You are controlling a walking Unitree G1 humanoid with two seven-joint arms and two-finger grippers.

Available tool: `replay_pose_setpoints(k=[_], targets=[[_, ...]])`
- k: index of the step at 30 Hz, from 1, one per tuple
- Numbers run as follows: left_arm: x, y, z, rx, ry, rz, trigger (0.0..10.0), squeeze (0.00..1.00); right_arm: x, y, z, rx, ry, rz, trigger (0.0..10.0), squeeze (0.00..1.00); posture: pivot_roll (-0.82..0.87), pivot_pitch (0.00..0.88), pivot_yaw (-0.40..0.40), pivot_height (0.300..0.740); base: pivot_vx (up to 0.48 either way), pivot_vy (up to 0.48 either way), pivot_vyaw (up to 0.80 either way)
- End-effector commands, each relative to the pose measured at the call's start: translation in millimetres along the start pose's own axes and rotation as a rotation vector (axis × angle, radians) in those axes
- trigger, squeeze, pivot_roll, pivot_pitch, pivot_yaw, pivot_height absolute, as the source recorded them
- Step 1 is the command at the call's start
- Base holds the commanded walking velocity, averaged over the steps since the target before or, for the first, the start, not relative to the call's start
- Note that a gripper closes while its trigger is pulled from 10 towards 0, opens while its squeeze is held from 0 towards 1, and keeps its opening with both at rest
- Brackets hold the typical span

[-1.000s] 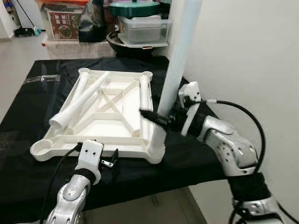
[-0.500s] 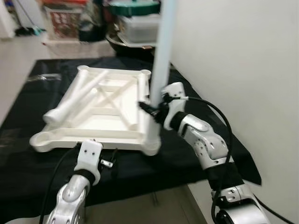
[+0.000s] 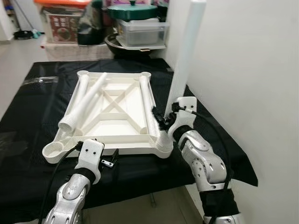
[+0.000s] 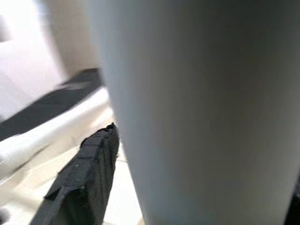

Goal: Building children table

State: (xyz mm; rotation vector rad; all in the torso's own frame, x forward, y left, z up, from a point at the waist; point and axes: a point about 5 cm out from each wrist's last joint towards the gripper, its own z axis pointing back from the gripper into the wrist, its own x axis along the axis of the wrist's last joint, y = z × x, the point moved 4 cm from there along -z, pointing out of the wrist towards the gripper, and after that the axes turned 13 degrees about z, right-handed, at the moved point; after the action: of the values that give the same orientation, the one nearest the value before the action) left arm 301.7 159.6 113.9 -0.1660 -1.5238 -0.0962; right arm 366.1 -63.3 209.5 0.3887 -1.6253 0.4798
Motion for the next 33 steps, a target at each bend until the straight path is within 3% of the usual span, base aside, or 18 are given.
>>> replay_pose_setpoints(k=[1, 4, 7, 10, 11, 12, 13, 14, 15, 16, 20, 22, 23, 25, 29, 31, 32, 33], targets=[[-5.4, 3.4, 0.4, 0.003, 0.022, -0.014, 10.0, 0.00, 11.3, 23.3, -6.3, 0.152, -0.040, -0.020, 10.0, 0.00, 0.13, 0.000, -0.084, 0.740, 0.000, 0.000, 0.00], [-5.3, -0.3, -1.7, 0.001, 0.018, -0.011, 10.0, 0.00, 36.3, 59.1, 10.0, 0.487, -0.149, -0.010, 10.0, 0.00, 0.14, 0.000, -0.088, 0.740, 0.000, 0.000, 0.00], [-3.6, -6.1, -1.9, -0.010, 0.013, -0.007, 10.0, 0.00, 38.6, 88.0, 29.3, 0.719, -0.186, 0.038, 10.0, 0.00, 0.16, 0.000, -0.091, 0.740, 0.000, 0.000, 0.00], [-3.7, -5.0, 0.3, -0.011, 0.015, -0.010, 10.0, 0.00, 30.3, 100.1, 33.2, 0.784, -0.169, 0.067, 10.0, 0.00, 0.16, 0.000, -0.093, 0.740, 0.000, 0.000, 0.00], [-4.4, -1.8, 2.0, -0.006, 0.019, -0.014, 10.0, 0.00, 21.9, 102.0, 29.2, 0.773, -0.140, 0.082, 8.1, 0.00, 0.17, 0.000, -0.095, 0.740, 0.000, 0.000, 0.00], [-4.4, -1.8, 2.0, -0.006, 0.019, -0.014, 10.0, 0.00, 21.9, 102.0, 29.2, 0.773, -0.140, 0.082, 8.1, 0.00, 0.17, 0.000, -0.095, 0.740, 0.000, 0.000, 0.00], [-4.8, 0.4, 3.2, -0.002, 0.021, -0.017, 10.0, 0.00, 16.5, 102.5, 26.3, 0.763, -0.120, 0.092, 2.4, 0.00, 0.17, 0.000, -0.098, 0.740, 0.000, 0.000, 0.00], [-4.8, 0.4, 3.2, -0.002, 0.021, -0.017, 10.0, 0.00, 16.5, 102.5, 26.3, 0.763, -0.120, 0.092, 2.4, 0.00, 0.17, 0.000, -0.098, 0.740, 0.000, 0.000, 0.00], [-5.5, 4.0, 4.1, 0.008, 0.023, -0.020, 10.0, 0.00, 6.0, 96.7, 17.7, 0.697, -0.052, 0.080, 0.4, 0.00, 0.16, 0.000, -0.098, 0.740, 0.000, 0.000, 0.00], [-5.5, 6.3, 4.5, 0.015, 0.024, -0.021, 10.0, 0.00, -4.4, 82.0, 5.1, 0.558, 0.020, 0.050, 0.0, 0.00, 0.16, 0.000, -0.096, 0.740, 0.000, 0.000, 0.00], [-5.7, 7.3, 4.4, 0.021, 0.023, -0.020, 10.0, 0.00, -21.3, 56.5, -7.8, 0.347, 0.125, 0.003, 0.0, 0.00, 0.16, 0.000, -0.093, 0.740, 0.000, 0.000, 0.00], [-5.3, 2.4, 4.4, 0.009, 0.022, -0.018, 10.0, 0.00, -43.6, -1.1, -9.4, -0.056, 0.221, -0.033, 0.0, 0.00, 0.16, 0.000, -0.094, 0.740, 0.000, 0.000, 0.00], [-5.3, 2.4, 4.4, 0.009, 0.022, -0.018, 10.0, 0.00, -43.6, -1.1, -9.4, -0.056, 0.221, -0.033, 0.0, 0.00, 0.16, 0.000, -0.094, 0.740, 0.000, 0.000, 0.00], [-5.4, 2.2, 4.5, 0.007, 0.024, -0.016, 10.0, 0.00, -62.1, -45.8, 7.3, -0.372, 0.300, -0.046, 0.0, 0.00, 0.14, 0.000, -0.087, 0.740, 0.000, 0.000, 0.00], [-7.2, 3.7, 3.6, 0.010, 0.029, -0.015, 10.0, 0.00, -68.8, -59.4, 21.0, -0.496, 0.332, -0.040, 0.0, 0.00, 0.13, 0.000, -0.078, 0.740, 0.000, 0.000, 0.00], [-7.8, 1.5, 2.3, 0.002, 0.030, -0.013, 10.0, 0.00, -67.7, -54.9, 22.2, -0.489, 0.339, -0.012, 0.0, 0.00, 0.13, 0.000, -0.073, 0.740, 0.000, 0.000, 0.00], [-7.0, -2.2, 0.9, -0.008, 0.029, -0.012, 10.0, 0.00, -64.1, -45.8, 19.6, -0.456, 0.333, 0.000, 10.0, 0.00, 0.14, 0.000, -0.077, 0.740, 0.000, 0.000, 0.00], [-5.5, -4.6, 0.1, -0.016, 0.025, -0.011, 10.0, 0.00, -58.1, -35.5, 15.4, -0.418, 0.311, 0.003, 10.0, 0.00, 0.14, 0.000, -0.078, 0.740, 0.000, 0.000, 0.00]])
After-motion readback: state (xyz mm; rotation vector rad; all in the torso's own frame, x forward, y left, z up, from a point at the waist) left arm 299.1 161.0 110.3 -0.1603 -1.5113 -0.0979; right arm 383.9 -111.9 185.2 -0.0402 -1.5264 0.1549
